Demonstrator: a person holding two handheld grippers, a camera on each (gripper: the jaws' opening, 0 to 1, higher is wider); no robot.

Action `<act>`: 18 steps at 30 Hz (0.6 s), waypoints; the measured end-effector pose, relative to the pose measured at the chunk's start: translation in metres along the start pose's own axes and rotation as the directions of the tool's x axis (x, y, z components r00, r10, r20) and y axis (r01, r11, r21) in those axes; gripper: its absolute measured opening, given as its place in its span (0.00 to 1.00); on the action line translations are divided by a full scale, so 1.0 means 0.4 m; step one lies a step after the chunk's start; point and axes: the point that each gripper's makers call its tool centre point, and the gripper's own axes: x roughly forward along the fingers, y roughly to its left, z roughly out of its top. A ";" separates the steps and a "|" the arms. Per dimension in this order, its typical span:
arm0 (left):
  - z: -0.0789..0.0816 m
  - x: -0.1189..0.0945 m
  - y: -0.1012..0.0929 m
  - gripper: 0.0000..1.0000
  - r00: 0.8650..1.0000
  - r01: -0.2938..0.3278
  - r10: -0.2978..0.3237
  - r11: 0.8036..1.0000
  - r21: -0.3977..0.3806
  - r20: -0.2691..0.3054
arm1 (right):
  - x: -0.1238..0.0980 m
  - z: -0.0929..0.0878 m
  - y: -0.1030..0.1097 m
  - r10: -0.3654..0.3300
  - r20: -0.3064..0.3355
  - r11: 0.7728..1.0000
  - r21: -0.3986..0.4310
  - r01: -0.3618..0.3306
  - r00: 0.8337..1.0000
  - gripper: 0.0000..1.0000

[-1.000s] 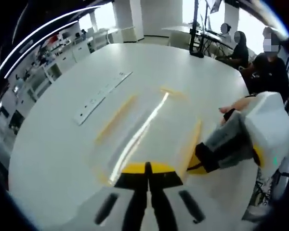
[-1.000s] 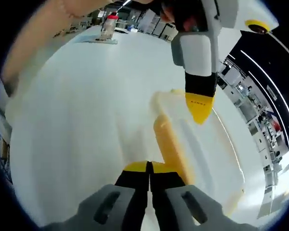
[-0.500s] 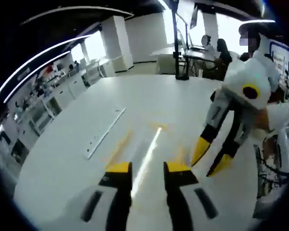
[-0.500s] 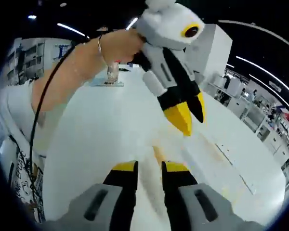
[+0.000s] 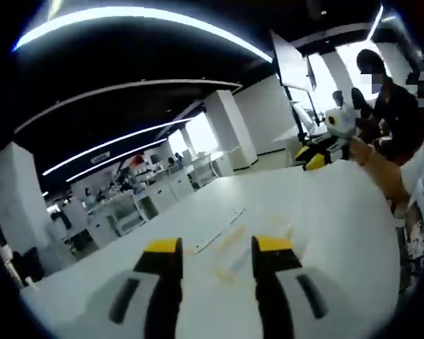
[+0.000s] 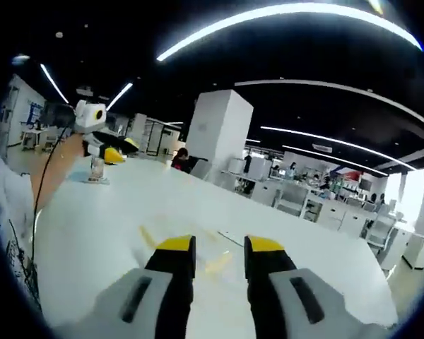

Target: Snap each plastic latch of the storage box into its locked position after aligning the lid with the box until every specified latch is closed and the lid sits flush.

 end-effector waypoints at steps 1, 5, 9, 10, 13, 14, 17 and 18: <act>-0.002 -0.021 0.013 0.39 0.999 -0.035 0.036 0.999 -0.008 0.015 | -0.013 -0.005 0.000 -0.014 0.006 1.000 -0.015 0.014 1.000 0.28; -0.036 -0.116 0.054 0.42 0.980 -0.198 0.198 0.980 0.012 0.035 | -0.078 -0.042 -0.008 -0.093 0.034 0.993 -0.076 0.096 0.995 0.28; -0.071 -0.189 0.077 0.43 0.936 -0.343 0.344 0.939 -0.025 0.072 | -0.127 -0.088 -0.029 -0.177 0.054 0.981 -0.068 0.181 0.983 0.28; -0.081 -0.206 0.081 0.43 0.920 -0.380 0.382 0.924 -0.039 0.087 | -0.139 -0.102 -0.035 -0.194 0.048 0.978 -0.065 0.197 0.980 0.28; -0.134 -0.232 0.074 0.44 0.897 -0.434 0.437 0.899 -0.053 0.065 | -0.177 -0.125 -0.059 -0.257 0.060 0.965 -0.038 0.259 0.965 0.28; -0.153 -0.236 0.073 0.45 0.891 -0.450 0.452 0.891 -0.053 0.049 | -0.186 -0.129 -0.061 -0.266 0.072 0.963 -0.024 0.268 0.961 0.28; -0.196 -0.242 0.061 0.45 0.878 -0.475 0.477 0.878 -0.068 0.034 | -0.205 -0.149 -0.058 -0.286 0.086 0.957 -0.029 0.289 0.955 0.28; -0.200 -0.242 0.060 0.45 0.875 -0.480 0.483 0.875 -0.068 0.039 | -0.208 -0.155 -0.058 -0.292 0.083 0.955 -0.034 0.295 0.953 0.28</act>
